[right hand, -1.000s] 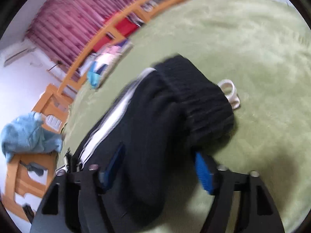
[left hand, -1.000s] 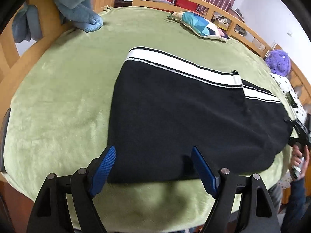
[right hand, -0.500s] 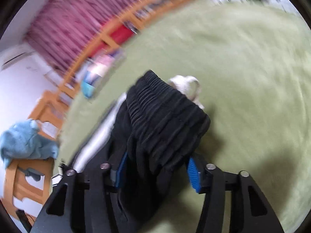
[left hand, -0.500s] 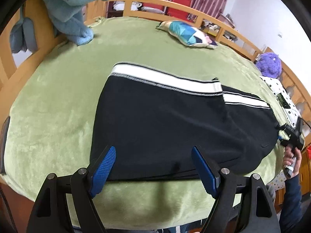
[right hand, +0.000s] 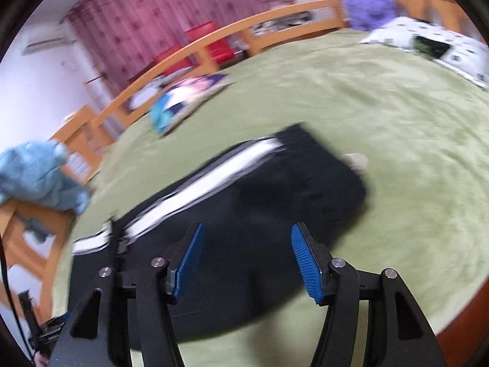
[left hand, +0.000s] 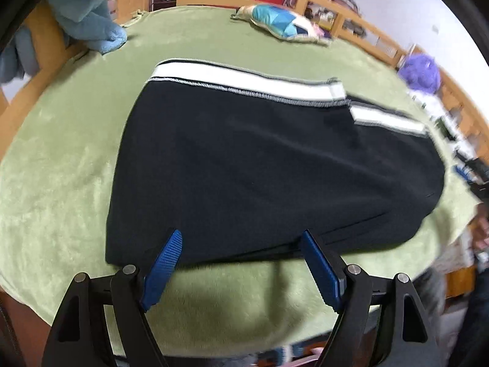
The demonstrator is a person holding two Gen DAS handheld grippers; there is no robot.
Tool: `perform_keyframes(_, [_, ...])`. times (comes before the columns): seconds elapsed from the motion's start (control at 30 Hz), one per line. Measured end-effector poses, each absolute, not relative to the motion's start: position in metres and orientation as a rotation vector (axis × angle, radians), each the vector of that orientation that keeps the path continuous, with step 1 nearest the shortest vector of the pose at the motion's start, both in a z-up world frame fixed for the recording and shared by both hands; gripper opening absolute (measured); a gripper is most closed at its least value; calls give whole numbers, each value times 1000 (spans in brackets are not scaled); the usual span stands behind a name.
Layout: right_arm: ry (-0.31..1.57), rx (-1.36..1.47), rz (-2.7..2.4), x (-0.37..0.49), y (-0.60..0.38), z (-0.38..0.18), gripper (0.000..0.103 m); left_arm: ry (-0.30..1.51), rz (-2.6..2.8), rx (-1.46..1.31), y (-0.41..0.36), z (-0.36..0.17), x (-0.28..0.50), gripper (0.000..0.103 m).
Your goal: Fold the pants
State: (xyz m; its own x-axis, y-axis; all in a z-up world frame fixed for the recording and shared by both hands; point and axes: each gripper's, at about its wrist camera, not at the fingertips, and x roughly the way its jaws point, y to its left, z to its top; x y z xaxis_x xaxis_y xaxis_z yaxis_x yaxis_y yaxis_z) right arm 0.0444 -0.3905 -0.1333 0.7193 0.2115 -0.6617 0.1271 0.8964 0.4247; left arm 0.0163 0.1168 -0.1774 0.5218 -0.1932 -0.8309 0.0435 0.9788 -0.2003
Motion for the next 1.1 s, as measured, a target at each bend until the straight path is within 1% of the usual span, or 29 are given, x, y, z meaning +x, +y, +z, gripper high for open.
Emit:
perform_keyframes(0.13, [847,365,167,67,-313,-138,61,977,-65,-209,143,-170,12,79])
perform_keyframes(0.33, [913,316,434,81,-200,-150,60,973,87,-192,171,-165,17,79])
perform_keyframes(0.4, [954,279,505,74,-167,-163,58,964,96,-184,172,-165,13,79])
perform_keyframes(0.47, [1034,243,518,63,-148,-188,54,970,114,-189,177,-169,11,79])
perform_keyframes(0.5, [1084,201,527,55,-136,-202,54,980,108,-203,179,-173,10,79])
perform_keyframes(0.53, [1038,136,512,43,-129,-205,54,988,93,-226,183,-178,7,79])
perform_keyframes(0.57, [992,94,504,33,-126,-202,54,989,80,-244,186,-180,6,79])
perform_keyframes(0.67, [1008,80,524,18,-130,-194,54,917,-6,-362,201,-185,-12,79])
perform_keyframes(0.8, [1010,174,550,10,-153,-189,54,954,3,-418,216,-204,-12,79])
perform_keyframes(0.9, [996,191,506,11,-161,-188,54,944,-46,-491,220,-212,-6,79])
perform_keyframes(1.0, [992,215,469,11,-170,-186,48,952,-64,-540,219,-220,6,79])
perform_keyframes(1.1, [999,242,433,13,-185,-179,49,953,-71,-527,210,-223,16,79])
